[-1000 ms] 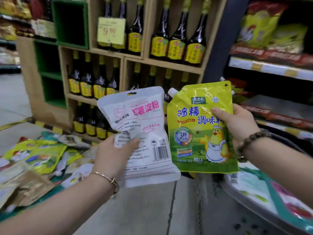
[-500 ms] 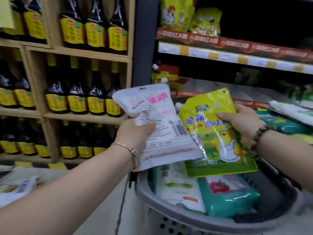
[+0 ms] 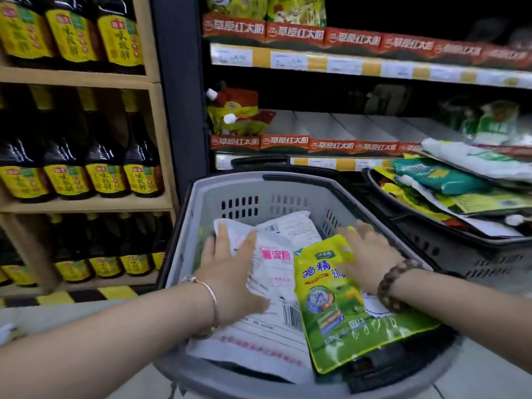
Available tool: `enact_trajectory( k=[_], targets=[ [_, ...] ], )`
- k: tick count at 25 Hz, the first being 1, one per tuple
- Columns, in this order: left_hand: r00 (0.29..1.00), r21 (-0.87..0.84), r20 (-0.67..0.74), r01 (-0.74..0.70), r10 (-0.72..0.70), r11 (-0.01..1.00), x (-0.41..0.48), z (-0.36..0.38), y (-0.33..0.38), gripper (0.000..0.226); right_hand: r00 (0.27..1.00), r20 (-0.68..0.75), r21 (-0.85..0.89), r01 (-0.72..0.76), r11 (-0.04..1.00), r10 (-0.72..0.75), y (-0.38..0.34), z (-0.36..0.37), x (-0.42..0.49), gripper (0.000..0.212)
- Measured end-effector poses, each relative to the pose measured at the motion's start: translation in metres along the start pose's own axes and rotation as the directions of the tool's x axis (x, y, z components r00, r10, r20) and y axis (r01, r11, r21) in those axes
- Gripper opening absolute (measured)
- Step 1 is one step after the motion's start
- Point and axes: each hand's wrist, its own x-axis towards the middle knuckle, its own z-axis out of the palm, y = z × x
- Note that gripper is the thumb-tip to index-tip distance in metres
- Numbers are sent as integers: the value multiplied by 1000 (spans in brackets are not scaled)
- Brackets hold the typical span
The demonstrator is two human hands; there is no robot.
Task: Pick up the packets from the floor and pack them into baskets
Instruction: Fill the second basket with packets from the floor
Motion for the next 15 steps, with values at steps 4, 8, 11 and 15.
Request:
enact_trajectory(
  k=[4, 8, 11, 15],
  targets=[
    [966, 223, 256, -87, 28, 971, 14, 7, 0, 106, 938, 303, -109, 209, 972, -168, -9, 19, -8, 73],
    [913, 250, 402, -34, -72, 968, 14, 25, -3, 110, 870, 456, -118, 265, 957, -185, -8, 30, -19, 116],
    [902, 283, 423, -47, -81, 958, 9, 31, 2, 111, 853, 473, -161, 333, 929, -223, -12, 30, -26, 132],
    [910, 277, 405, -24, -94, 961, 13, 32, 0, 110, 869, 451, -145, 297, 944, -204, -15, 30, -21, 103]
  ],
)
